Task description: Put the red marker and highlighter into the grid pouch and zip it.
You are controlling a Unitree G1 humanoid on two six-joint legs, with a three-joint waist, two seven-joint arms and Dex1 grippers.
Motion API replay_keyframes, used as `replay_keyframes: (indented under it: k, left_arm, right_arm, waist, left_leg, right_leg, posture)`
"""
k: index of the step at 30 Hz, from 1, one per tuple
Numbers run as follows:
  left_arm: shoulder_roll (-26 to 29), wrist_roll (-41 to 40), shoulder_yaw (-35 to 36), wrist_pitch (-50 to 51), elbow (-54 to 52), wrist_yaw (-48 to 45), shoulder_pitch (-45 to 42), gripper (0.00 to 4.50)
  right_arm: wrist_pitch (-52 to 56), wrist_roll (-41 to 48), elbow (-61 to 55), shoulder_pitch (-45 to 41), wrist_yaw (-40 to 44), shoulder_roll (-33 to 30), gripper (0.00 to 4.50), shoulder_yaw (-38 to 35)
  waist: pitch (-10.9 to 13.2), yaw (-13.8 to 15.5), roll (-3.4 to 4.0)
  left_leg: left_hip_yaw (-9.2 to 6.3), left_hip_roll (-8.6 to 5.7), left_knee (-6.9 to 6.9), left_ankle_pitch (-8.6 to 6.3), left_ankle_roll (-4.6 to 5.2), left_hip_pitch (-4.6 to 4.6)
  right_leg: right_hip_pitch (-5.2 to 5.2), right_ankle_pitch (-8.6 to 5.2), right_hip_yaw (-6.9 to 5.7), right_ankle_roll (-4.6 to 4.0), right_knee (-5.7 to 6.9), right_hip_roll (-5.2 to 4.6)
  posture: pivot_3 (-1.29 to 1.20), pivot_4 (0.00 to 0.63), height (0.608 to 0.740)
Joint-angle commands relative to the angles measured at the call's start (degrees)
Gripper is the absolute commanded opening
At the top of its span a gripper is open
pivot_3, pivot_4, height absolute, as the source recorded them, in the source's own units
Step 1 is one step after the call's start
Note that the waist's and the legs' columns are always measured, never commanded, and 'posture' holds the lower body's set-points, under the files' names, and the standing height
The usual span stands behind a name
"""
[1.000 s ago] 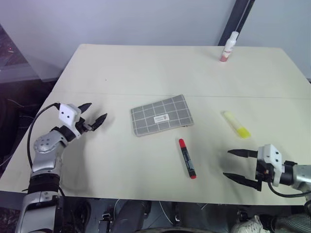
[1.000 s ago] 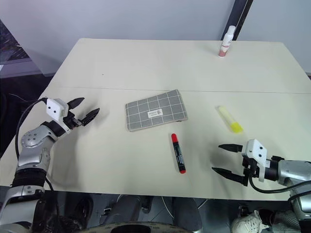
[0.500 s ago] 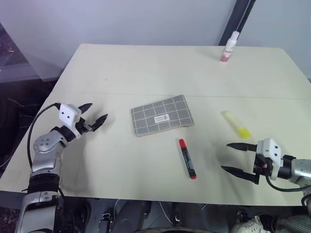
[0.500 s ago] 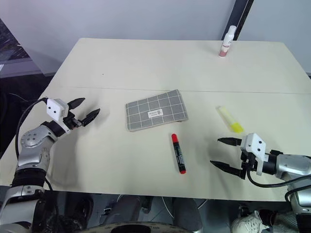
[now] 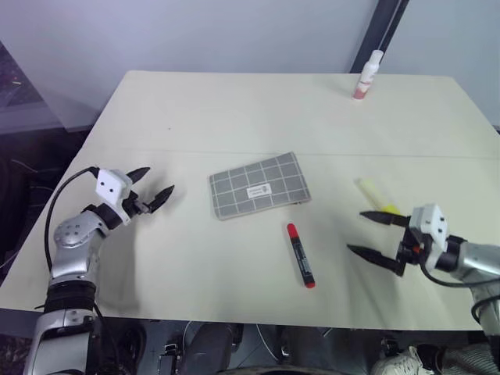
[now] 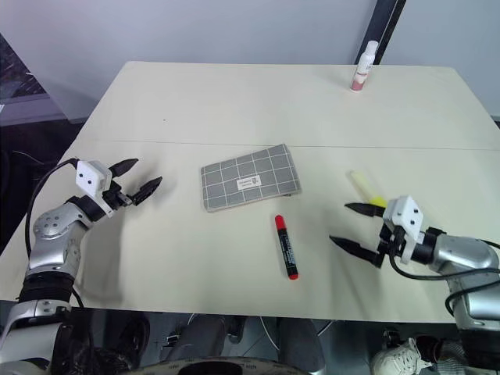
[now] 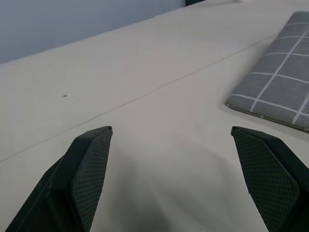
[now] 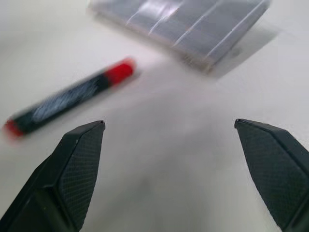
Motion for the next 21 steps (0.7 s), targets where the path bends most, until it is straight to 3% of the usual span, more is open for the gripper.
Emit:
replay_keyframes:
  k: [1, 3, 10, 16, 21]
  left_arm:
    - [1.2, 3.3, -2.3, -6.4, -1.3, -1.2, -1.3, 4.16]
    - [1.1, 5.9, -4.4, -11.4, -0.5, -1.9, -2.1, 4.16]
    - [2.8, 12.9, -10.7, -30.4, 5.6, -4.0, -4.9, 4.16]
    - [2.9, 20.2, -15.6, -43.0, 13.5, -1.1, -9.1, 4.16]
    - [0.4, 28.1, -20.0, -49.4, 20.2, 5.1, -13.8, 4.16]
  right_arm:
    - [2.7, -0.8, -4.1, -9.7, -8.0, 7.6, 4.23, 7.1]
    - [3.0, -4.3, -1.6, -16.9, -13.1, 14.0, 3.58, 12.2]
    - [-5.9, -20.5, 15.4, -29.2, -25.8, 22.6, 0.03, 20.9]
    - [-11.9, -30.8, 27.6, -33.2, -30.6, 20.9, 0.03, 25.1]
    - [-13.0, -31.3, 29.3, -33.4, -28.7, 20.5, 0.03, 26.0]
  waist:
    - [0.0, -0.2, -0.04]
    - [0.0, -0.6, -0.02]
    - [0.0, 0.4, -0.01]
    - [0.0, 0.3, 0.00]
    - [0.0, 0.2, -0.01]
  left_leg:
    - [0.00, 0.00, -0.02, 0.00, 0.00, 0.02]
    - [0.01, 0.09, -0.02, 0.01, -0.02, 0.03]
    - [0.02, -0.14, -0.10, 0.06, -0.09, 0.01]
    - [0.02, -0.17, -0.10, 0.11, -0.16, 0.02]
    - [-0.01, -0.12, -0.10, 0.20, -0.27, 0.14]
  right_leg:
    - [0.00, 0.00, 0.00, 0.00, 0.01, 0.00]
    - [-0.01, 0.03, 0.00, -0.04, 0.02, 0.07]
    - [-0.11, 0.18, 0.03, 0.07, 0.00, 0.01]
    - [-0.11, 0.28, 0.06, 0.00, 0.02, 0.03]
    - [-0.09, 0.35, 0.07, -0.02, 0.11, 0.10]
  posture:
    - [0.00, 0.150, 0.740]
    - [0.00, 0.150, 0.740]
    - [0.00, 0.150, 0.740]
    - [0.00, 0.150, 0.740]
    - [0.00, 0.150, 0.740]
